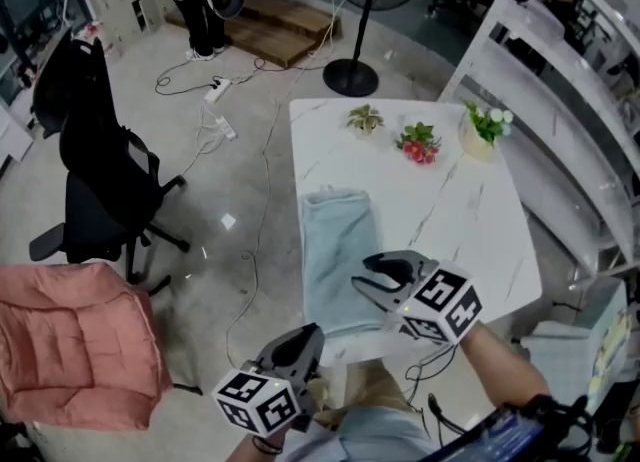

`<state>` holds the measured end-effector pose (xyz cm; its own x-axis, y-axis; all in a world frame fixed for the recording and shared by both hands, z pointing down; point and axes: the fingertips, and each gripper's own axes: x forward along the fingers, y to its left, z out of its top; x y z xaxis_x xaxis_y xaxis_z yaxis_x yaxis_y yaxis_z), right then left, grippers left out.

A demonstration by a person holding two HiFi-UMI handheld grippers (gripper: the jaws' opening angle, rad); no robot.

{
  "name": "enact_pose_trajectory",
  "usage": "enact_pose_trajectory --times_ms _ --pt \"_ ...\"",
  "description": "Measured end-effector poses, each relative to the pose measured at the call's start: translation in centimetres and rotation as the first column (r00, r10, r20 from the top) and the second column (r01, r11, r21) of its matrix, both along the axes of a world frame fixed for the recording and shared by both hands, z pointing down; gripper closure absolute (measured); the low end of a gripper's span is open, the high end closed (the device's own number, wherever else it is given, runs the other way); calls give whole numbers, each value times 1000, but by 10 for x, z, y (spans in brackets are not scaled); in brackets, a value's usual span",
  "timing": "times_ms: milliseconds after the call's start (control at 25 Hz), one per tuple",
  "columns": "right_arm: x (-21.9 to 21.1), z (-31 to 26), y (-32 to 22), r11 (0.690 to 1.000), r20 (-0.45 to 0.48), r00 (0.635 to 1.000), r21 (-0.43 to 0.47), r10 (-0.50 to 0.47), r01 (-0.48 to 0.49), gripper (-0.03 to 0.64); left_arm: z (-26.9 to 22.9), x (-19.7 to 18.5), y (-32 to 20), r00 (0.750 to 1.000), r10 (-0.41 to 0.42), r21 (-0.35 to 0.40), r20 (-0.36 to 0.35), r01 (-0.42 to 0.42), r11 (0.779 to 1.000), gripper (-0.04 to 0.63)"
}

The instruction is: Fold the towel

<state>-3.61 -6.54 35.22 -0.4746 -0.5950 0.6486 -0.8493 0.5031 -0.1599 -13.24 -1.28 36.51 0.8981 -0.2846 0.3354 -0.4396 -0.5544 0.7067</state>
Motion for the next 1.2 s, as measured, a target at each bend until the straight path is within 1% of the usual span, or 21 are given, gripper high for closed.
enact_pose_trajectory --times_ms 80,200,360,520,640,720,880,960,1000,1080,1120,1160,1200 --pt "39 2 -23 999 -27 999 18 43 -43 503 -4 29 1 999 45 7 -15 -45 999 581" --pt "74 17 -53 999 -30 998 3 51 -51 541 -1 77 -1 994 111 18 -15 -111 994 580" --pt "90 56 -85 998 -24 1000 -66 -2 0 571 16 134 -1 979 203 2 5 -203 979 581" --pt "101 86 -115 993 -28 999 -110 -45 41 583 48 169 6 948 313 -49 62 -310 949 580" --pt "109 96 -142 993 -33 998 -110 -53 49 597 72 177 9 925 368 -113 92 -357 927 580" --pt "111 101 -157 993 -45 997 -104 -67 62 597 83 177 13 917 384 -145 104 -368 918 580" --pt "113 113 -179 991 -69 993 -104 -95 88 597 88 178 10 925 365 -183 107 -343 921 580" --pt "110 110 -186 990 -54 992 -89 -114 109 597 88 177 8 925 364 -209 109 -337 918 580" --pt "108 103 -185 989 -29 991 -78 -131 129 597 89 176 6 927 361 -218 108 -332 918 580" --pt "100 86 -172 980 24 982 -74 -186 187 598 91 177 4 933 345 -224 101 -316 922 580" --pt "97 82 -160 972 31 975 -86 -219 221 598 91 178 3 937 335 -222 96 -308 925 580" --pt "94 82 -149 962 18 968 -104 -251 251 598 92 179 2 940 329 -218 94 -303 928 580" --pt "92 88 -139 954 -16 961 -122 -277 273 598 92 179 3 940 328 -216 95 -302 929 580"
